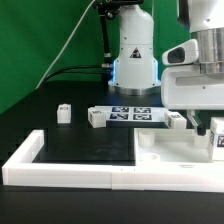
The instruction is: Assemble one leg
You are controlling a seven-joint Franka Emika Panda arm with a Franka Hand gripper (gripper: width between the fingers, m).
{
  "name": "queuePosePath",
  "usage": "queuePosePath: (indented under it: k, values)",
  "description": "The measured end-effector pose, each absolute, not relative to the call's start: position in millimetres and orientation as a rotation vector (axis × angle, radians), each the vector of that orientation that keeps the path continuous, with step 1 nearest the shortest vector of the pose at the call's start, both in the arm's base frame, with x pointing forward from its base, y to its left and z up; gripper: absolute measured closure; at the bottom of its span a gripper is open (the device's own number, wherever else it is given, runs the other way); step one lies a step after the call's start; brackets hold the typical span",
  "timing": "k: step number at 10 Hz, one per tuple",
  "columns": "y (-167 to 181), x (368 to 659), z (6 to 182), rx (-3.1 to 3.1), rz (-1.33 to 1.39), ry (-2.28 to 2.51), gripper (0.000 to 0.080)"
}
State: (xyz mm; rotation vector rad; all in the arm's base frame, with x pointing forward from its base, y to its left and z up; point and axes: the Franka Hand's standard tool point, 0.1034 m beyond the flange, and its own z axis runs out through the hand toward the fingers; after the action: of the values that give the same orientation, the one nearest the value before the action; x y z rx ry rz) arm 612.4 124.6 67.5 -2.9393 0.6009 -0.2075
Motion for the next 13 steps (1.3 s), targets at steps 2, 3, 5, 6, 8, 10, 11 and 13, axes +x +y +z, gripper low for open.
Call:
queuePosePath:
  k: [2, 3, 5, 6, 8, 10, 11, 13]
  values:
    - [122.2, 612.4, 68.8, -3.013, -0.204, 0.271, 0.0151]
    - [123.6, 612.7, 71.8, -3.023, -0.190, 0.191, 0.0151]
    - [123.0, 612.6, 71.6, -3.038, -0.198, 0.059, 0.0151]
    - [123.1, 612.5, 71.5, -3.038, -0.197, 0.064, 0.0151]
    - [123.0, 612.4, 71.3, -3.038, -0.197, 0.064, 0.0418]
    - [122.3, 612.4, 71.2, -3.037, -0.195, 0.085, 0.0505]
    - [122.1, 612.4, 71.2, -3.033, -0.193, 0.137, 0.0505]
    - [121.5, 612.8, 70.6, -3.002, -0.197, 0.374, 0.0505]
